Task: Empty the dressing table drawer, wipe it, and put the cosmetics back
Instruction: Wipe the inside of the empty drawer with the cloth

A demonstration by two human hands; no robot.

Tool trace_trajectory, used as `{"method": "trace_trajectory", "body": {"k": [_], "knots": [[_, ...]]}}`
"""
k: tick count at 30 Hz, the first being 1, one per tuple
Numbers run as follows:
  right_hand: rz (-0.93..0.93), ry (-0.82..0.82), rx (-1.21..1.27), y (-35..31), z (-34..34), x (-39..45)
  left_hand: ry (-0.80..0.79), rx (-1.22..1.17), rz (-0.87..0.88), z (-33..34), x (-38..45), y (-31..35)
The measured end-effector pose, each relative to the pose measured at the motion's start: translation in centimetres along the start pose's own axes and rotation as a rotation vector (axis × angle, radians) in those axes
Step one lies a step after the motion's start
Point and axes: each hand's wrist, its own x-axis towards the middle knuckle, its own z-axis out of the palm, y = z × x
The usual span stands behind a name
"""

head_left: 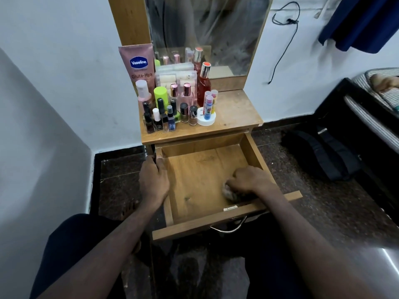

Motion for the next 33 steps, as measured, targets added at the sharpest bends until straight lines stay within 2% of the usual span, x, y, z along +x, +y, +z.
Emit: {"method": "trace_trajectory", "body": {"k": [4, 7, 9, 11, 16, 20, 22, 23, 26, 28, 30, 32, 33], "knots": [[-0.034, -0.102, 1.104, -0.8, 0.1, -0.9, 0.003, -0.007, 0.019, 0.0, 0.1, 0.0], [-0.172, -0.135, 1.67, -1.1, 0.4, -1.7, -0.012, 0.001, 0.005, 0.0, 0.2, -0.2], [-0.248, -0.178, 1.817, -1.1, 0.7, -2.1, -0.016, -0.014, -0.005, -0.1, 0.1, 0.0], [-0.237, -0.192, 1.815, -1.4, 1.2, -2.5, -0.014, -0.02, -0.009, 0.0, -0.1, 0.2], [-0.119, -0.097, 2.013, -2.5, 1.6, -2.3, -0.009, -0.023, -0.015, 0.0, -0.2, 0.2], [0.086, -0.046, 2.19, -2.4, 1.9, -1.7, -0.009, -0.022, -0.03, -0.2, -0.3, 0.3], [0.066, 0.027, 2.219, -1.9, 1.4, -2.1, -0.01, -0.034, -0.029, -0.2, -0.3, 0.1], [0.029, 0.117, 2.22, -1.5, 0.9, -2.3, -0.011, -0.031, -0.028, -0.1, -0.2, 0.0], [-0.142, 0.557, 2.06, -0.5, -3.2, -2.9, -0.002, -0.047, -0.019, 0.1, -0.2, -0.2], [-0.216, 0.831, 1.788, -0.1, -6.8, -2.3, 0.003, -0.056, -0.022, 0.1, -0.1, -0.1], [-0.314, 1.055, 1.388, 0.3, -9.7, 0.0, -0.001, -0.067, -0.027, 0.1, 0.0, -0.2], [-0.407, 1.136, 0.931, 0.7, -11.4, 2.6, -0.009, -0.071, -0.034, 0.1, 0.0, -0.1], [-0.476, 1.089, 0.735, 1.1, -11.8, 3.9, -0.012, -0.071, -0.037, 0.1, 0.0, 0.0]]}}
